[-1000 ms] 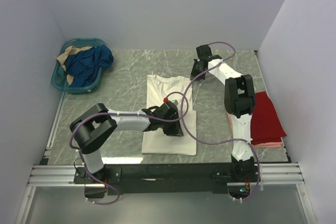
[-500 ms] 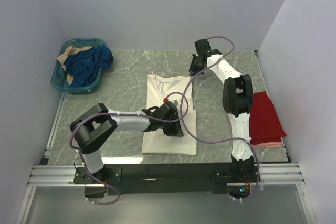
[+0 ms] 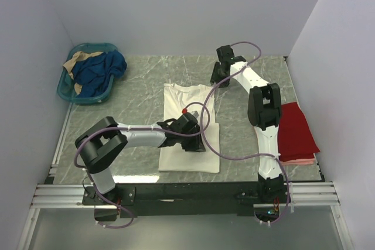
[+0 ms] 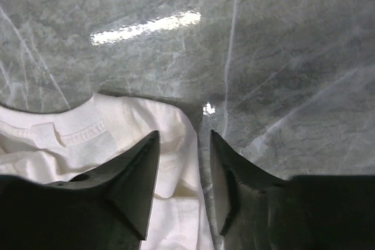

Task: Fold and stack the t-shirts
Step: Fold the tshirt

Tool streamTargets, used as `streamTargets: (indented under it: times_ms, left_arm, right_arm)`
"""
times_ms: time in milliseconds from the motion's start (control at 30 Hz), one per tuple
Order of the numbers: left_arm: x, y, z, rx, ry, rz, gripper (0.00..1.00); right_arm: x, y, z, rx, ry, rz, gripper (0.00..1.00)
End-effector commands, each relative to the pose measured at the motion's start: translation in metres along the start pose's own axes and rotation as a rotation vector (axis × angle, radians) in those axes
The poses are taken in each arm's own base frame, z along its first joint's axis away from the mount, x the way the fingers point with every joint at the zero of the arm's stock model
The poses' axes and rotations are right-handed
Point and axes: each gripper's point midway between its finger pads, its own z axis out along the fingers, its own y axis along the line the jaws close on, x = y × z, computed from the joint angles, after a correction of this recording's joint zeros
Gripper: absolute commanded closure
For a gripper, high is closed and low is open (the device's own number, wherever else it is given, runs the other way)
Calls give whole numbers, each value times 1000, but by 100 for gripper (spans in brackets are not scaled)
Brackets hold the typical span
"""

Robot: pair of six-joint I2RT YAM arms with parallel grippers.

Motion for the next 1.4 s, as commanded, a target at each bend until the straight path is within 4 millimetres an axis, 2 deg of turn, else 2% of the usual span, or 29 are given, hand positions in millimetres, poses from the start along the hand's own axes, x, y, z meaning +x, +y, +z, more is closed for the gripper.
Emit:
streamTargets:
  times_ms: [0, 67, 100, 167, 233, 267, 300, 333, 367, 400, 433, 467, 500, 533, 567, 600, 633, 667, 733, 767, 900, 933, 967, 1033, 1067, 1100, 1133, 1233, 1367]
  left_arm:
    - [-22, -26, -29, 60, -89, 47, 63]
    - [-26, -24, -37, 61, -119, 43, 61]
    - [-33, -30, -49, 84, -148, 38, 59]
    - [-35, -22, -57, 77, -171, 27, 57]
    - [-44, -21, -75, 88, -219, 19, 56]
    - [-43, -14, -80, 71, -226, 14, 55]
    - [-51, -11, -93, 71, -267, 4, 54]
    - [-50, -3, -97, 58, -274, -5, 53]
    - [-53, 7, -103, 41, -288, -24, 52]
    - [-57, 5, -118, 61, -323, -31, 52]
    - [-53, 15, -121, 51, -324, -42, 51]
    - [-53, 24, -127, 38, -332, -68, 51]
    - [-55, 23, -141, 63, -361, -78, 51]
    - [-54, 40, -143, 27, -389, -100, 51]
    - [-55, 45, -148, 27, -402, -116, 50]
    - [-58, 50, -159, 37, -434, -139, 48]
    - [-57, 54, -162, 37, -442, -149, 48]
    - [-56, 62, -166, 34, -458, -169, 48]
    - [-52, 73, -166, 11, -461, -184, 45]
    - [-51, 77, -168, 3, -465, -189, 45]
    - [-44, 98, -176, -48, -493, -243, 44]
    - [-35, 109, -173, -74, -479, -262, 45]
    - [-33, 112, -176, -63, -496, -293, 45]
    - [-17, 131, -170, -103, -477, -330, 46]
    - [-13, 134, -169, -97, -471, -358, 46]
    - [-11, 133, -170, -70, -479, -364, 46]
    - [-2, 141, -163, -74, -458, -371, 47]
    - [6, 144, -159, -53, -445, -382, 47]
    - [17, 152, -152, -61, -413, -400, 48]
  right_arm:
    - [-25, -4, -35, 26, -98, 7, 48]
    - [-26, -8, -44, 38, -108, 17, 47]
    - [-26, -8, -53, 34, -124, 26, 45]
    - [-27, -9, -65, 31, -144, 35, 41]
    - [-25, -11, -85, 20, -171, 49, 40]
    - [-28, -9, -104, -4, -198, 57, 40]
    - [-16, -13, -104, -1, -178, 63, 40]
    - [-15, -13, -111, -16, -194, 70, 40]
    - [-2, -14, -122, -41, -181, 71, 40]
    - [3, -15, -128, -51, -183, 83, 40]
    - [7, -15, -134, -68, -191, 86, 40]
    - [8, -12, -156, -102, -225, 86, 40]
    - [30, -21, -150, -94, -185, 94, 41]
    - [37, -23, -155, -110, -191, 101, 41]
    - [38, -22, -176, -144, -234, 104, 41]
    - [67, -27, -169, -170, -169, 110, 41]
    - [74, -27, -173, -194, -179, 112, 41]
    - [94, -29, -181, -213, -173, 107, 41]
    - [114, -30, -188, -232, -163, 98, 42]
    - [134, -26, -196, -264, -155, 79, 42]
    - [188, -24, -208, -311, -97, 59, 42]
    - [196, -27, -217, -326, -100, 63, 42]
    - [214, -34, -212, -319, -64, 79, 42]
    - [231, -37, -220, -356, -60, 85, 42]
    - [246, -46, -213, -347, -26, 102, 42]
    - [255, -47, -213, -360, -13, 106, 43]
    - [259, -46, -217, -392, -21, 109, 43]
    - [293, -49, -207, -406, 55, 114, 43]
    - [319, -48, -206, -403, 125, 107, 44]
